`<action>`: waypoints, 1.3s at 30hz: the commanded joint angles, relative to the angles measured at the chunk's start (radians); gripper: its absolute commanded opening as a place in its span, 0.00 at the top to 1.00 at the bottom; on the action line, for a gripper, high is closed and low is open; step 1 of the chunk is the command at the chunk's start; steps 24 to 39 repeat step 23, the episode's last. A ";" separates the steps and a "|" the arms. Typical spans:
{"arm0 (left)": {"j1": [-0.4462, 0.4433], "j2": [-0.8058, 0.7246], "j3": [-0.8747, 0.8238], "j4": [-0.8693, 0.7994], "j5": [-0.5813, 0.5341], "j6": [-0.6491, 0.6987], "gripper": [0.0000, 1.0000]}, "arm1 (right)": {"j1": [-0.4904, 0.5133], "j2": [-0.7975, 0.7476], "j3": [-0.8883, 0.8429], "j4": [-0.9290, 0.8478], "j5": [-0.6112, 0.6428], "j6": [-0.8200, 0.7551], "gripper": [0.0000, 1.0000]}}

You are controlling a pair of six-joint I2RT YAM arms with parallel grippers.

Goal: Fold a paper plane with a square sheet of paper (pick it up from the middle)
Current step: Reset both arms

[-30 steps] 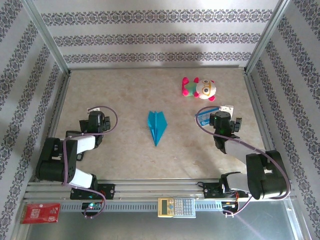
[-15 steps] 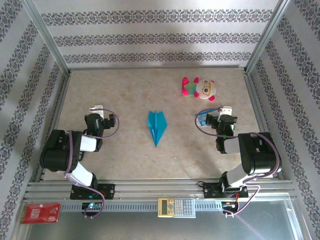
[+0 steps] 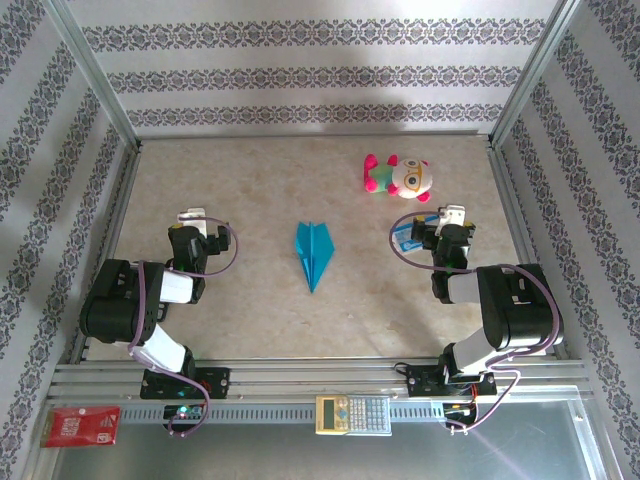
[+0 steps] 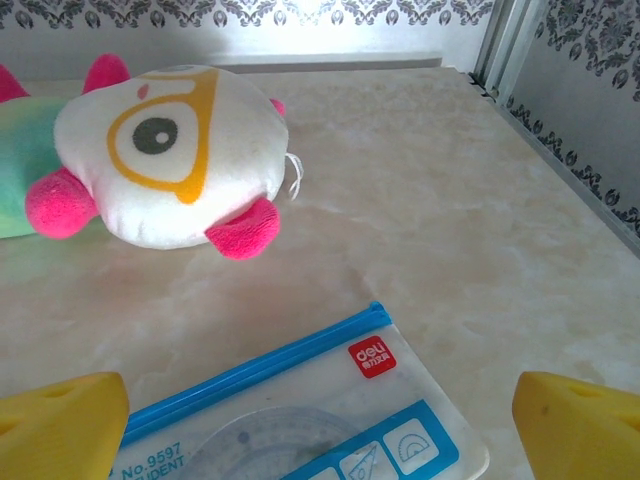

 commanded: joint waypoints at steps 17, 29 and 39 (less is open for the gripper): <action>0.010 0.004 0.007 0.035 0.039 0.024 0.00 | 0.015 -0.012 0.017 0.028 -0.002 -0.002 0.02; 0.010 0.003 0.008 0.035 0.044 0.024 0.00 | 0.016 -0.010 0.016 0.033 -0.002 -0.003 0.02; 0.010 0.003 0.008 0.035 0.044 0.024 0.00 | 0.016 -0.010 0.016 0.033 -0.002 -0.003 0.02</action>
